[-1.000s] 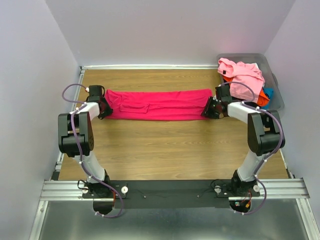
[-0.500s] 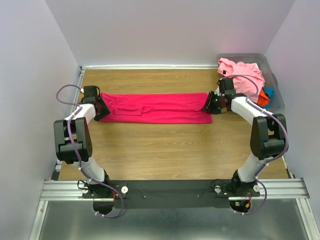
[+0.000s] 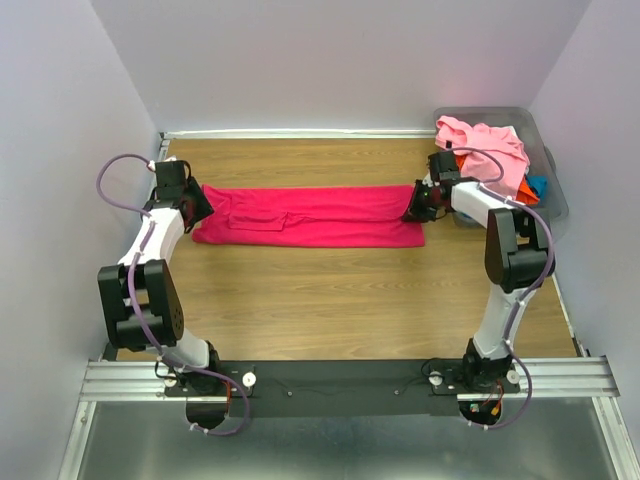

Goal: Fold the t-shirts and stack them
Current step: Fold the tshirt

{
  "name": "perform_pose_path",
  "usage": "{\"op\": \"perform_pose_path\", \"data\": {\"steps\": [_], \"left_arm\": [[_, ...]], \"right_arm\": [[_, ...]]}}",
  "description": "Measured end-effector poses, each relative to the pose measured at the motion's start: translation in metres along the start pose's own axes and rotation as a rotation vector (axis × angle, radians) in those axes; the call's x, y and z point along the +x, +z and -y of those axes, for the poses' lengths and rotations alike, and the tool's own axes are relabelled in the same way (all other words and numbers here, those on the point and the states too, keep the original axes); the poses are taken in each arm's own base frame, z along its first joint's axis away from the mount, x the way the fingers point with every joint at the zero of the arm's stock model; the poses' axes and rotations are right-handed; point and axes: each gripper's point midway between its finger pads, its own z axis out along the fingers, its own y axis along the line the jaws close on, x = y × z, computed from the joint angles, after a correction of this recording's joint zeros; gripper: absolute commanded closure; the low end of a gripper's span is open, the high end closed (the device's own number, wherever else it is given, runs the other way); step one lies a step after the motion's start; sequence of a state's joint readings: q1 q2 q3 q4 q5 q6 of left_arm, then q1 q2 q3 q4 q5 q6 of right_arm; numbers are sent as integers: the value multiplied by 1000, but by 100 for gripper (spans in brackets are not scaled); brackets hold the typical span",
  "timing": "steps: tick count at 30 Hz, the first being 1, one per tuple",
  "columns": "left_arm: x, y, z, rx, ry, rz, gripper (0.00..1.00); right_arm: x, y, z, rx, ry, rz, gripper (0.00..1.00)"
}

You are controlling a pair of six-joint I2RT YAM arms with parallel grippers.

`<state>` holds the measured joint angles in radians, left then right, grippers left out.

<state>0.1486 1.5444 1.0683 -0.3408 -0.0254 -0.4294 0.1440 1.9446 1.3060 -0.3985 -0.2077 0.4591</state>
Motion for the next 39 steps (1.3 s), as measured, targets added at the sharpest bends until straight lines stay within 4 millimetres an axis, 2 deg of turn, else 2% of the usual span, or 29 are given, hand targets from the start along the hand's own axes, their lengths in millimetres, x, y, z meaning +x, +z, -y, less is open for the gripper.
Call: {"op": "perform_pose_path", "data": {"steps": [4,9,18,21,23,26,29,32,35,39], "left_arm": [[-2,-8,0,7,11,19,46],[7,-9,-4,1,16,5,46],[12,-9,-2,5,18,-5,44],[16,-10,10,24,33,-6,44],[20,-12,24,42,54,-11,44],[31,-16,61,105,107,-23,44],[40,-15,91,154,138,-39,44],[56,-3,108,169,147,-84,44],[72,14,109,152,145,-135,44],[89,30,106,128,143,-184,45]], "right_arm": [[-19,10,5,29,6,31,80],[-41,9,12,61,15,85,80],[-47,4,17,79,-11,106,77],[-49,-10,11,74,-35,130,74],[-55,-27,2,61,-56,168,71],[-63,-52,-17,25,-97,231,69],[-54,-62,-33,-2,-131,242,69],[-31,-51,-31,6,-144,189,69],[-9,-39,-16,40,-134,127,69],[9,-27,2,90,-123,81,69]]}}
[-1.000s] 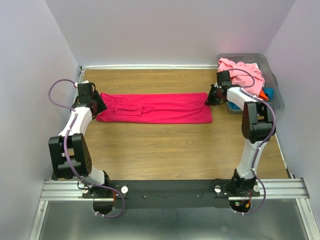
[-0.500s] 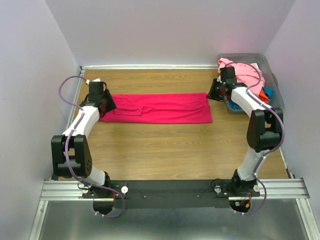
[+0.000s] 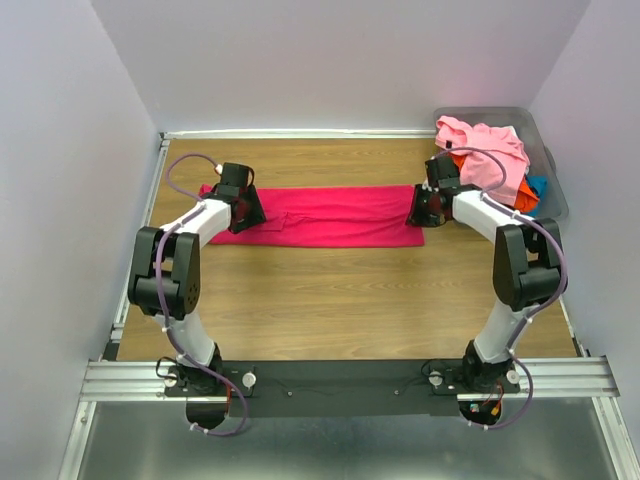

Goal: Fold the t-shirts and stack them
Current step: Fold the tshirt

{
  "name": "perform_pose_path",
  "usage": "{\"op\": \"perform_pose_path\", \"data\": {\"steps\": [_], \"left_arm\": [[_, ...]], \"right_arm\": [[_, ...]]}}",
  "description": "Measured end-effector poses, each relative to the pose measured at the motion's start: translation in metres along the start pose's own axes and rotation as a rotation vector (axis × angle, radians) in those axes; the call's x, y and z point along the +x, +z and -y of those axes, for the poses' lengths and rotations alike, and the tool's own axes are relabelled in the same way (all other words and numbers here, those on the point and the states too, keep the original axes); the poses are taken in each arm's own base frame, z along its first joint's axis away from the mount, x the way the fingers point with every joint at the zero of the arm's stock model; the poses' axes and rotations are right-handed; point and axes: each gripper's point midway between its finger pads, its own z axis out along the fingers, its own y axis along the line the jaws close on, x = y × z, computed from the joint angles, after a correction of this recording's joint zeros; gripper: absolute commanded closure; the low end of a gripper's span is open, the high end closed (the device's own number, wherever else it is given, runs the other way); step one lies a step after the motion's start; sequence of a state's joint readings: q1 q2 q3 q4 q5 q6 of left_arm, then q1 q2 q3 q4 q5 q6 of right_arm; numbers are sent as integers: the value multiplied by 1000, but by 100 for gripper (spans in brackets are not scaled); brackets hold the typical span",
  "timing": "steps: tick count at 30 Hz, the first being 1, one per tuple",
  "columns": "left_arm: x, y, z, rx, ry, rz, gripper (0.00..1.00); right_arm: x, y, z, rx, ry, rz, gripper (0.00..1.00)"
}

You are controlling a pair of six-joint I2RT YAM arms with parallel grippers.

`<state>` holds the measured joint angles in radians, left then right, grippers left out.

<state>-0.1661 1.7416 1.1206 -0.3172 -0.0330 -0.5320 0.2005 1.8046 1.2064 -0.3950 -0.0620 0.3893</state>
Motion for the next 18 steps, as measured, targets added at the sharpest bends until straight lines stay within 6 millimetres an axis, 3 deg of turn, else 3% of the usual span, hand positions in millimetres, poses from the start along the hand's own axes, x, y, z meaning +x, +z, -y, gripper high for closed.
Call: {"op": "perform_pose_path", "data": {"steps": [8,14,18], "left_arm": [[8,27,-3,-31,-11,-49,46],[-18,46,8,-32,0,-20,46],[-49,67,21,-24,37,12,45]], "right_arm": [[34,15,17,45,12,-80,66],[47,11,11,20,22,-87,63],[82,-1,-17,-45,-33,-158,62]]}}
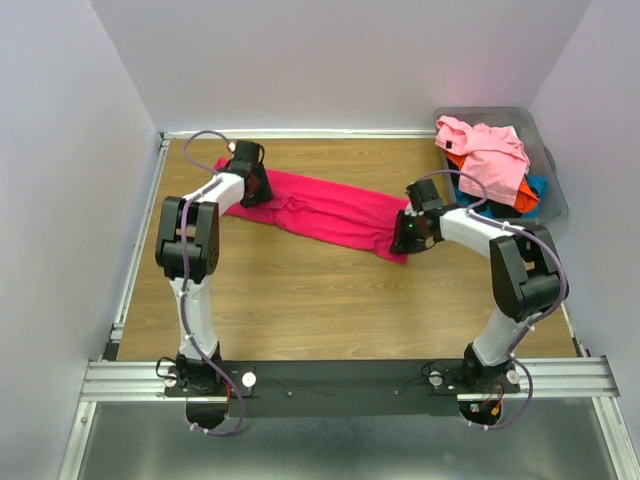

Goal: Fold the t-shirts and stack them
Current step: Fold the tshirt

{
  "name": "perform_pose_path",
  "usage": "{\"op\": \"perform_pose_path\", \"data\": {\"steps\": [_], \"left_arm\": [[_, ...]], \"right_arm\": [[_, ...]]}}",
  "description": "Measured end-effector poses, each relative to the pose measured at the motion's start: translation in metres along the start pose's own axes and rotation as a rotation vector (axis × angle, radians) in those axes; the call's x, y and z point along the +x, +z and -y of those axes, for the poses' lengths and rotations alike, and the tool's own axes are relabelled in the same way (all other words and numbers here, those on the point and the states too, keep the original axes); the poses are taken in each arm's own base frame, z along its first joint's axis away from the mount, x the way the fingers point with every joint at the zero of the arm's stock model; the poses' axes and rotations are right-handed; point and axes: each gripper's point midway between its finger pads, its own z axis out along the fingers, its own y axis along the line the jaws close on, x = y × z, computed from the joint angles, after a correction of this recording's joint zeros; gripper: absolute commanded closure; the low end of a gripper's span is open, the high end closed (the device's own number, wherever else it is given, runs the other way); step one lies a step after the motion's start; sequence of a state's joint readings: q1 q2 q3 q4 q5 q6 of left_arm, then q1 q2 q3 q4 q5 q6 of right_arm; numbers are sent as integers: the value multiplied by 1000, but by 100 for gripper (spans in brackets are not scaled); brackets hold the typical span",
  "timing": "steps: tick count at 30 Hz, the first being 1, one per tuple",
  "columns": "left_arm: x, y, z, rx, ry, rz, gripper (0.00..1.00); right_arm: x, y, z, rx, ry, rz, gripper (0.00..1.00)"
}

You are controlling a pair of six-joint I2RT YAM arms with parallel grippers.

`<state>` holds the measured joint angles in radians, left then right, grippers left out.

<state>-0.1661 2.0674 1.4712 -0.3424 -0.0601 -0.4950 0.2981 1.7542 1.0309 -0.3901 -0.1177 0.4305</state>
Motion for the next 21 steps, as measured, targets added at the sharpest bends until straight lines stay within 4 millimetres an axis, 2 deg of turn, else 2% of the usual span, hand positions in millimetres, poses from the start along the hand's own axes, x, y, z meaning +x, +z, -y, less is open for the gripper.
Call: {"op": "perform_pose_path", "data": {"steps": [2,6,9,11,15,16,19,21], "left_arm": [[-16,12,7,3,20,10,45],[-46,34,21,3,51,46,44],[-60,45,28,0,73,58,44],[-66,50,32,1,95,64,43],[-68,51,32,-3,140,60,41],[-67,51,32,0,146,54,37],[-63,46,34,16,146,40,30],[-56,32,32,22,140,27,24]], "right_arm": [[23,-2,-22,-40,-48,-53,62],[92,-12,-83,-147,-226,-212,60],[139,-22,-107,-192,-328,-336,59],[155,-28,-114,-200,-372,-388,57],[154,-40,-114,-175,-421,-422,56],[151,-42,-115,-173,-431,-419,55],[131,-54,-122,-160,-486,-384,54],[113,-63,-131,-153,-524,-336,51]]}}
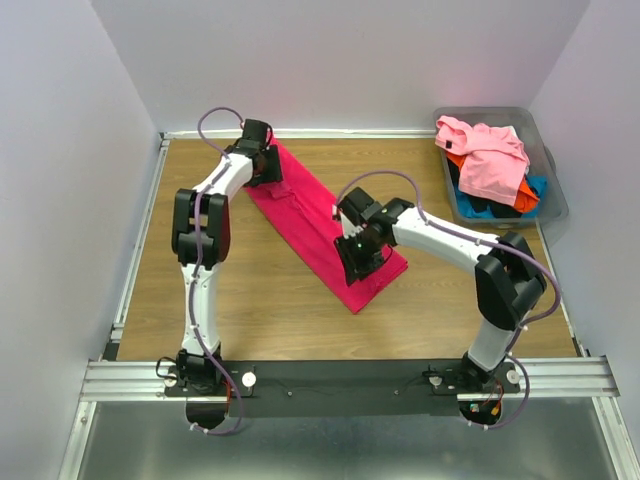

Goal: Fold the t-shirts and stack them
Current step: Fold the tshirt

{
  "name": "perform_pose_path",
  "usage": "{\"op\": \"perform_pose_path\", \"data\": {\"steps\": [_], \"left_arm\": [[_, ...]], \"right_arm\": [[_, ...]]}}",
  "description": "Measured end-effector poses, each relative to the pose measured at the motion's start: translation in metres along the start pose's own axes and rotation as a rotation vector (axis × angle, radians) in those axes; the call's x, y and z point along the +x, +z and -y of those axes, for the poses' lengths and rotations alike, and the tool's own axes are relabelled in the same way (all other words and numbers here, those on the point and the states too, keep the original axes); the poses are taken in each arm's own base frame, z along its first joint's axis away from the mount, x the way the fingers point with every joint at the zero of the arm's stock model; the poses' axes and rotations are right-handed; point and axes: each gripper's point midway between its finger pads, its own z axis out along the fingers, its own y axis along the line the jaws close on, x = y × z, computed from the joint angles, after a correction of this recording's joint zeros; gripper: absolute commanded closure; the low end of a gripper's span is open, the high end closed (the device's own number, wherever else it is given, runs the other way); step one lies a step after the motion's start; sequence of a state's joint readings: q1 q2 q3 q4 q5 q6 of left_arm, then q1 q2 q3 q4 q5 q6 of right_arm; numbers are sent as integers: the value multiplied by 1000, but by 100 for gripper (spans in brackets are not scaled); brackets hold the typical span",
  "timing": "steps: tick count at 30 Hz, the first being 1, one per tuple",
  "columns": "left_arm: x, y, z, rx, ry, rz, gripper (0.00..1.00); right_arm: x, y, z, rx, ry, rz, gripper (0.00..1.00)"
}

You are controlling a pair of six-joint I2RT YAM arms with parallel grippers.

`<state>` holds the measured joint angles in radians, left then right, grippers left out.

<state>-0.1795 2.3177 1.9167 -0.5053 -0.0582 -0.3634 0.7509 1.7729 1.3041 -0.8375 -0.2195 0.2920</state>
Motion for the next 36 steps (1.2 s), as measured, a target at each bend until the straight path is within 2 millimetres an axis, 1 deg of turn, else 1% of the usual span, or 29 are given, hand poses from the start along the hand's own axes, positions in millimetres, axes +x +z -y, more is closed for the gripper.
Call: {"op": "perform_pose_path", "data": {"steps": [2,3,5,7,9,11,13,14,15,16,17,18,19,21,23,26,30,33,36], "left_arm": [[1,-20,0,2,-8,1,23],[-3,-35,1,6,-13,17,22],[-15,-58,7,18,-14,60,22],[-33,-86,18,35,-10,124,23],[-45,-102,31,56,-2,178,23],[-50,-106,44,76,8,203,24],[-43,-98,51,78,20,190,25],[-37,-91,53,75,26,176,26],[-32,-84,55,70,31,162,26],[-23,-72,57,62,40,137,28],[-18,-65,57,55,44,124,29],[-8,-52,56,44,49,99,30],[-4,-45,56,38,52,86,30],[12,-25,51,15,59,45,30],[21,-16,48,1,62,22,30],[31,-5,44,-15,67,-4,30],[25,2,47,-15,74,6,30],[20,8,49,-13,87,16,30],[5,18,56,-7,111,36,29]], "right_arm": [[-14,-11,2,31,-39,43,48],[-19,-15,4,45,-53,60,48],[-24,-18,10,74,-70,72,47],[-23,-16,18,102,-82,60,47],[-22,-10,24,121,-90,41,47],[-20,-2,29,133,-93,18,48],[-19,5,33,139,-93,2,50],[-18,11,35,140,-98,-5,54],[-18,13,35,141,-98,-7,55],[-15,17,37,142,-100,-17,57],[-13,20,38,143,-100,-24,61],[-12,21,39,144,-101,-27,62],[-8,25,41,146,-103,-38,63],[-2,32,44,150,-100,-59,66],[2,37,45,146,-96,-72,68],[5,43,44,131,-87,-85,68],[5,45,35,90,-57,-82,68],[6,48,23,54,-40,-77,68],[9,53,4,23,-49,-79,66]]}}
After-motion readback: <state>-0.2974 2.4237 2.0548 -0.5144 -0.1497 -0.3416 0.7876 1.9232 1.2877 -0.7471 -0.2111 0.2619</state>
